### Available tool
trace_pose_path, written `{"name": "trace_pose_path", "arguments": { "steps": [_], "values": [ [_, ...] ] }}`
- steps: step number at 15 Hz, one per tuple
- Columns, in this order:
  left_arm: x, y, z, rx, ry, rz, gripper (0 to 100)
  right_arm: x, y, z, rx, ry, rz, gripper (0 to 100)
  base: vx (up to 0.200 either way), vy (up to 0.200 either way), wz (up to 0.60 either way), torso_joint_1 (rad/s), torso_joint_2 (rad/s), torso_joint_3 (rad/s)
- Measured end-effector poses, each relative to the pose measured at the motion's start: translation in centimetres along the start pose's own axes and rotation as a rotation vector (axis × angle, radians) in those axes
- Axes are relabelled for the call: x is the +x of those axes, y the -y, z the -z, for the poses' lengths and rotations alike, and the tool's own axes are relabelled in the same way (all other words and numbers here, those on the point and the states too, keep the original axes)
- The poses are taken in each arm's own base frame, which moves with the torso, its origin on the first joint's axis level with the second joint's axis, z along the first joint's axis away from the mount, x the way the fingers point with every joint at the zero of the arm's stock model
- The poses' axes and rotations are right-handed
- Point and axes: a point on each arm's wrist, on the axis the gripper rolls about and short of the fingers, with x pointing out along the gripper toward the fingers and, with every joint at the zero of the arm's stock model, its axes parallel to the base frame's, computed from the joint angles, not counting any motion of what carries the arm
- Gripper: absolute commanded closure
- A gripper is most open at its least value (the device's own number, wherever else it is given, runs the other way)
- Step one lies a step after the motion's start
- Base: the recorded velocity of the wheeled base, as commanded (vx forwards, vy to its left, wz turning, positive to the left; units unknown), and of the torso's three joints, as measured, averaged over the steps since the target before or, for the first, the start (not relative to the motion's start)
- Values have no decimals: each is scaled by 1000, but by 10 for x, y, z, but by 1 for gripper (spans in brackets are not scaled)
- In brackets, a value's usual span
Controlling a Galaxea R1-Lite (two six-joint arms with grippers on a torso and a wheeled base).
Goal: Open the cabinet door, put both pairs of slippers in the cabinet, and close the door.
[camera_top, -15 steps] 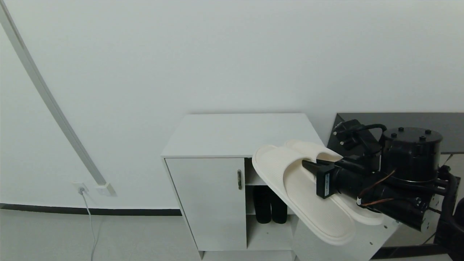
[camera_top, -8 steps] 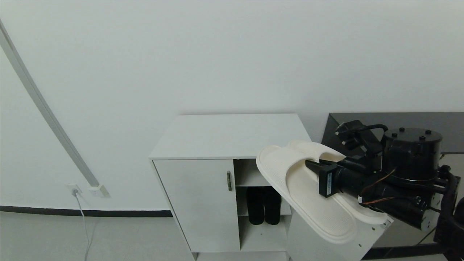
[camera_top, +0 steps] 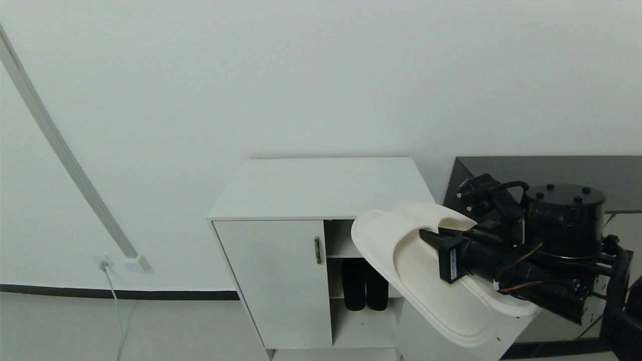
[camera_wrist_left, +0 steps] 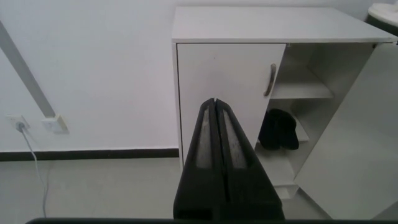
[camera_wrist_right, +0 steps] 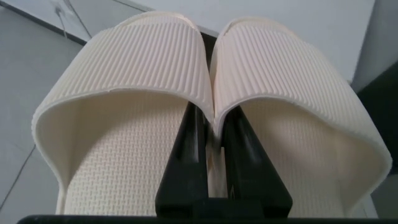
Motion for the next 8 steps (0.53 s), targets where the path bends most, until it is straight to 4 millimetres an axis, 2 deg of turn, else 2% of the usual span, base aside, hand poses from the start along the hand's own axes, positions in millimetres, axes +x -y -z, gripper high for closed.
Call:
{"name": "trace_pose_path", "arguments": {
  "steps": [2, 8],
  "values": [
    [0, 0, 0, 0, -2, 1, 100, 0, 0, 1, -2, -4, -3, 100, 0, 0, 0, -88, 207, 107],
    [0, 0, 0, 0, -1, 0, 100, 0, -1, 2, -2, -7, -4, 100, 0, 0, 0, 0, 9, 4]
  ]
}}
